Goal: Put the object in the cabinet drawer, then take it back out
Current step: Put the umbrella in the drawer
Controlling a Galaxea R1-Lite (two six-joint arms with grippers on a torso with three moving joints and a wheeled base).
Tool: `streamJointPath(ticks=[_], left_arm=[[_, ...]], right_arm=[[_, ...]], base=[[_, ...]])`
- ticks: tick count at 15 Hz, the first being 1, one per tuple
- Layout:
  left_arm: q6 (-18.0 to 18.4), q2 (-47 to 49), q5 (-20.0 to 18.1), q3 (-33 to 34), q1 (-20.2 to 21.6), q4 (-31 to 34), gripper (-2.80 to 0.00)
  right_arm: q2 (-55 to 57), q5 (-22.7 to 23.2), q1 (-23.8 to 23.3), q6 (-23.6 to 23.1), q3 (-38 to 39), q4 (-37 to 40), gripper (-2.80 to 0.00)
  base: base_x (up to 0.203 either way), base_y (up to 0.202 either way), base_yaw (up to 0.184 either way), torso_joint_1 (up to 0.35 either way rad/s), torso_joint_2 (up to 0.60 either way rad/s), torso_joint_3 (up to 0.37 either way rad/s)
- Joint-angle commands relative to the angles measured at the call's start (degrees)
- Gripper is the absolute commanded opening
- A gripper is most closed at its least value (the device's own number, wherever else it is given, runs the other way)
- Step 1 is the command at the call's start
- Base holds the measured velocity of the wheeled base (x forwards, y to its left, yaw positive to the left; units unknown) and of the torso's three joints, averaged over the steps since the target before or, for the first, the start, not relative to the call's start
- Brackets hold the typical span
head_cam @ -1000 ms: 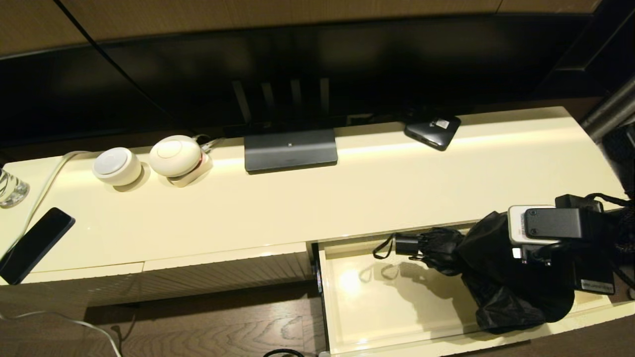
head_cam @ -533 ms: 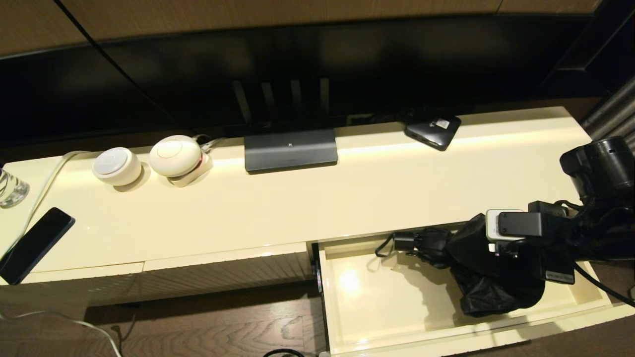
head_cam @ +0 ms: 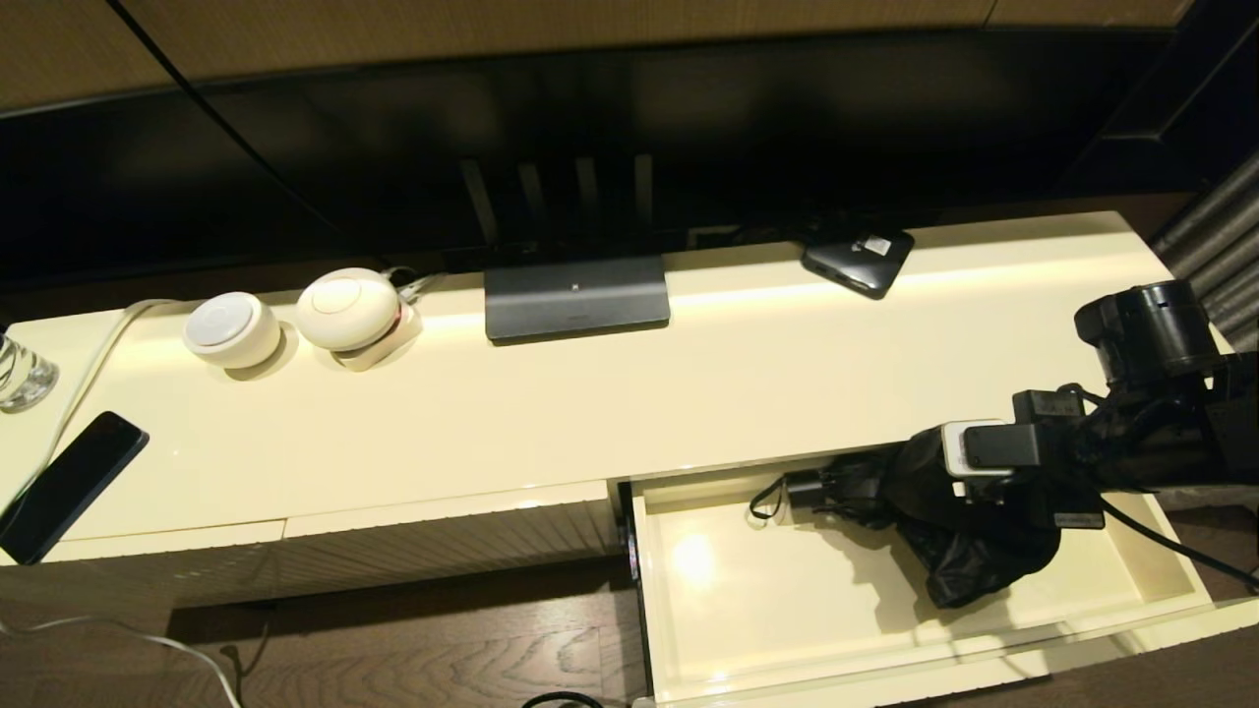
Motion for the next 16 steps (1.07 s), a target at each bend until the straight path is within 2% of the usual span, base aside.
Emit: streamJointPath(ticks=[1,3,4,5,10,16], left_arm=[[-0.01,0.07,0.01,0.18,0.02,-0.06,-2.8],[-0.01,0.07,0.01,0.18,0.02,-0.06,-2.8],[-0.01,0.07,0.01,0.18,0.02,-0.06,-2.8],[-0.01,0.07,0.01,0.18,0.02,-0.06,-2.8],[-0.01,0.07,0.01,0.18,0.02,-0.06,-2.8],[-0.01,0.07,0.01,0.18,0.02,0.02,-2.8]], right_arm=[[2.82,0.48,-0.24,-0.88,-0.28,-1.74,-2.8],[3.0,0.62,-0.24,-0.88,-0.33,-2.53,-2.8],[2.98,0.7,-0.24,-0.88,-0.33,-2.53,-1.94],[3.06,0.53,-0.15,-0.88,-0.33,-2.44,0.0],[3.94,0.53,-0.06,-0.62,0.2,-2.53,0.0],[-5.88,0.64,-0.05,-0.78,-0.13,1.32,0.0]], base=[[0.0,0.0,0.0,0.0,0.0,0.0],[0.0,0.0,0.0,0.0,0.0,0.0],[0.0,0.0,0.0,0.0,0.0,0.0],[0.0,0.0,0.0,0.0,0.0,0.0],[0.0,0.0,0.0,0.0,0.0,0.0],[0.0,0.0,0.0,0.0,0.0,0.0]])
